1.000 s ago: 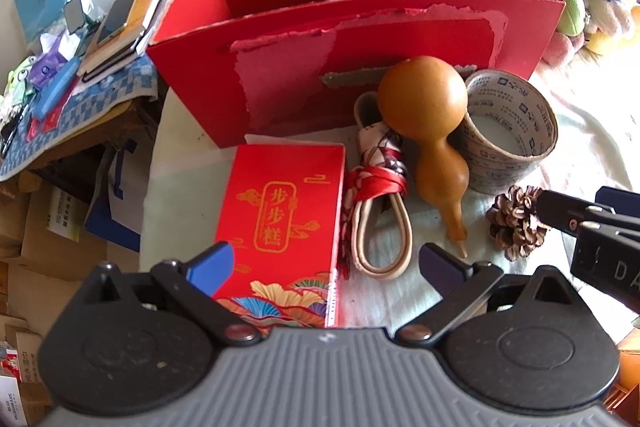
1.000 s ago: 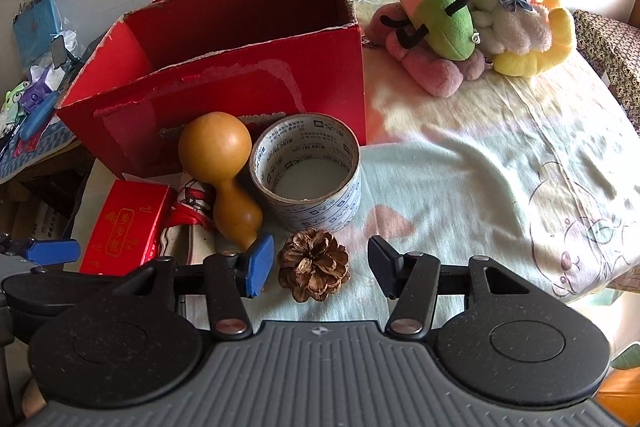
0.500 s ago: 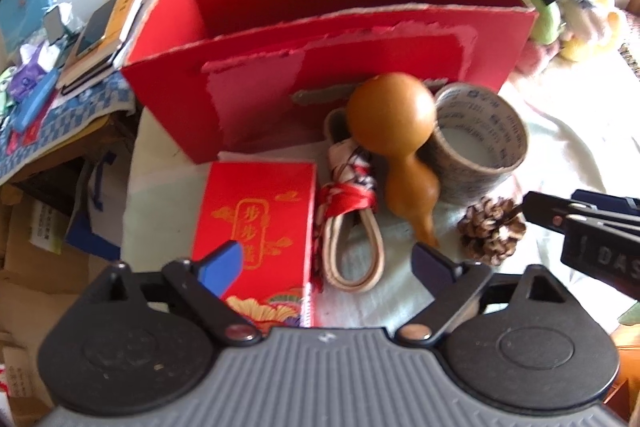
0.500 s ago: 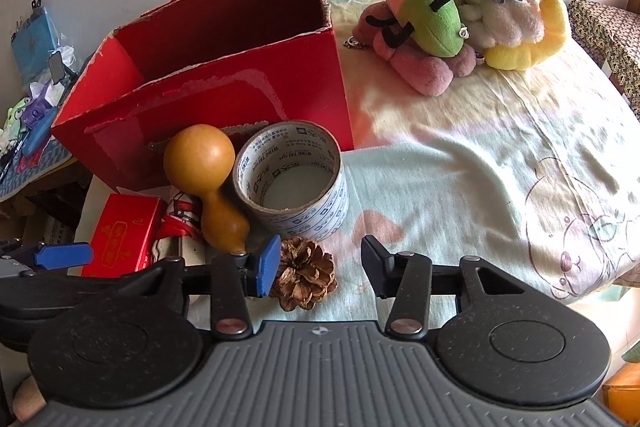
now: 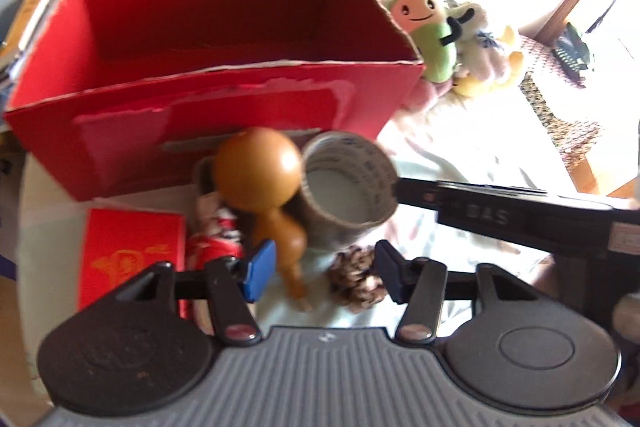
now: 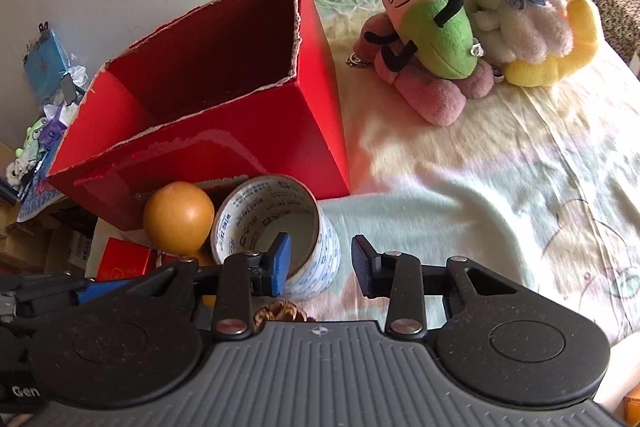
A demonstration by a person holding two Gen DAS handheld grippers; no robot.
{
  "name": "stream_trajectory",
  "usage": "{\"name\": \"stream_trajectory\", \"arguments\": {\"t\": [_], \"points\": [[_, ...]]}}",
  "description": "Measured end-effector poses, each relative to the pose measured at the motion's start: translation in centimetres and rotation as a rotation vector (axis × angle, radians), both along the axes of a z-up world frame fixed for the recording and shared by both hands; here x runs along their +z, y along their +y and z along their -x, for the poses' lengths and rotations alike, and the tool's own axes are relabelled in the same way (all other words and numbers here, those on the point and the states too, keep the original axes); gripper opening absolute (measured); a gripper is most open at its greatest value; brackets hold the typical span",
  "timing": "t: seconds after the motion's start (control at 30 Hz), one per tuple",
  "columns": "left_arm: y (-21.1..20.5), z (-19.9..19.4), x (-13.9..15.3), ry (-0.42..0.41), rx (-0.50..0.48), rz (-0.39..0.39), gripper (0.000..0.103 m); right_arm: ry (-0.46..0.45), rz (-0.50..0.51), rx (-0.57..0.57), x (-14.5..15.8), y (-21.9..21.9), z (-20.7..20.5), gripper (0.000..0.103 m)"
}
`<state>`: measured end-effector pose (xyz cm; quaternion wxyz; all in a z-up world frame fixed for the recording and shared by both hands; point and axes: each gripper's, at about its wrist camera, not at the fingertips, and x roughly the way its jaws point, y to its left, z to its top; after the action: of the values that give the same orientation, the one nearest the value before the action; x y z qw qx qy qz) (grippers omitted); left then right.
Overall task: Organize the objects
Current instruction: 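Grasp the packing tape roll rim with the right gripper, then lift the tape roll and carry it over the red box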
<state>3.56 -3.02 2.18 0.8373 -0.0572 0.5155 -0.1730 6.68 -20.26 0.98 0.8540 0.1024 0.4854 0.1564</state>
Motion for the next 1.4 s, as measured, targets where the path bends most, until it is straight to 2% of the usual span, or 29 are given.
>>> {"name": "stream_trajectory", "arguments": {"t": [0.1,0.23,0.3,0.53,0.63,0.7,0.8,0.9,1.17,1.3,1.4], "points": [[-0.6,-1.0,-0.1,0.035,0.006,0.041,0.051,0.013,-0.020,0.034,-0.1,-0.2,-1.3,0.034],[-1.4,-2.1,-0.8,0.082,0.022,0.045,0.051,0.038,-0.031,0.081,-0.5,-0.3,-2.7,0.034],[-1.7,-2.8,-1.3,0.116,0.035,0.065,0.045,0.068,-0.045,0.136,-0.9,-0.3,-3.5,0.034],[-2.9,-4.1,-2.3,0.133,0.085,0.009,0.042,0.099,-0.059,0.185,-1.4,-0.4,-4.9,0.033],[-3.0,-4.4,-2.8,0.131,0.105,-0.013,0.038,0.140,-0.075,0.201,-2.2,-0.4,-5.3,0.026],[-2.9,-4.5,-2.9,0.132,0.116,-0.016,0.036,0.156,-0.086,0.215,-2.5,-0.3,-5.4,0.015],[-2.7,-4.4,-2.8,0.133,0.126,-0.020,0.032,0.158,-0.088,0.228,-2.3,-0.5,-5.3,0.014],[-3.2,-4.2,-2.2,0.107,0.113,-0.031,0.022,0.166,-0.084,0.229,-1.8,-1.3,-5.3,0.013],[-6.2,-4.7,-1.5,0.088,0.042,0.009,0.022,0.111,-0.019,0.205,-0.6,-4.6,-5.3,0.013],[-8.2,-5.0,-0.6,0.051,-0.007,0.022,0.015,0.077,-0.018,0.172,0.6,-6.4,-5.2,0.013],[-9.8,-4.9,0.5,0.010,-0.057,0.028,0.015,0.032,-0.023,0.182,2.0,-8.1,-5.2,0.013]]}}
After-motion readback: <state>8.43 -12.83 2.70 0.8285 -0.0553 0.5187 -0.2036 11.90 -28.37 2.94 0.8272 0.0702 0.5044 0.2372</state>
